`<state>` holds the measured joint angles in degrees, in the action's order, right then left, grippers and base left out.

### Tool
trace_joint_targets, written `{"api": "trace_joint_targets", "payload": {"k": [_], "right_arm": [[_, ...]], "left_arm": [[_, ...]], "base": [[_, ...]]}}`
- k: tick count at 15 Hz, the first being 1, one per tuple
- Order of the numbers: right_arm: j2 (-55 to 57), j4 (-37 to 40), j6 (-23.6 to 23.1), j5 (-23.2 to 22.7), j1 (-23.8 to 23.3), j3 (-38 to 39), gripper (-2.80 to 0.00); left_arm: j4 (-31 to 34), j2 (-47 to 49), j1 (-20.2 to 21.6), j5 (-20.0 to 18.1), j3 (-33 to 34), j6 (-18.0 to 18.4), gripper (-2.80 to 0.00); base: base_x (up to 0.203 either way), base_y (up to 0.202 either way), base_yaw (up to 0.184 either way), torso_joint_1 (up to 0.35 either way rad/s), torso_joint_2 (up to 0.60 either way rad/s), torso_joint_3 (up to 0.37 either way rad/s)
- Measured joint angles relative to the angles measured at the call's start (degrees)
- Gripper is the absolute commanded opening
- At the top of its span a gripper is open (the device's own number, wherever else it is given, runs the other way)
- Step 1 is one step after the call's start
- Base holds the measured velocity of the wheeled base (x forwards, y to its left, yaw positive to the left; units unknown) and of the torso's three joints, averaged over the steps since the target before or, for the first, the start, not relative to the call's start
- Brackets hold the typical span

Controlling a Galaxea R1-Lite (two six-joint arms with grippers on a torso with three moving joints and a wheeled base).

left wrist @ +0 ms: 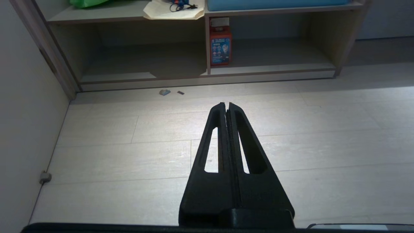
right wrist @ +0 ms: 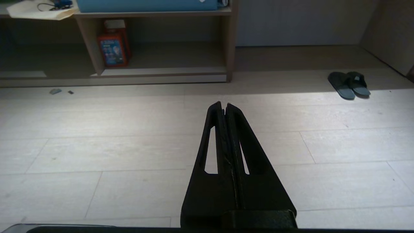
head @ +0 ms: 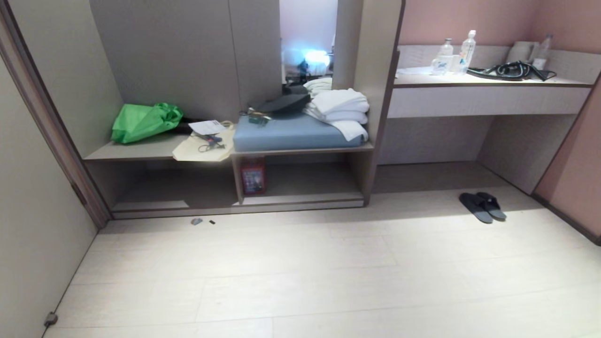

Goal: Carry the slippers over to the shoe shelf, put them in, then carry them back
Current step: Pick up the slippers on the floor

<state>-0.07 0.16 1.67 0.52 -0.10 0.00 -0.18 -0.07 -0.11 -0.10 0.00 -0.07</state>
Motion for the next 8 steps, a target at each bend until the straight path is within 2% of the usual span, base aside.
{"api": "trace_joint_targets", "payload": {"k": [8], "right_arm": [[0.0,0.0,0.0,0.0,0.0,0.0,-2.8]], "left_arm": [[0.0,0.0,0.0,0.0,0.0,0.0,-2.8]], "base": [[0.197,0.0,-0.001,0.001,0.0,0.003]]}}
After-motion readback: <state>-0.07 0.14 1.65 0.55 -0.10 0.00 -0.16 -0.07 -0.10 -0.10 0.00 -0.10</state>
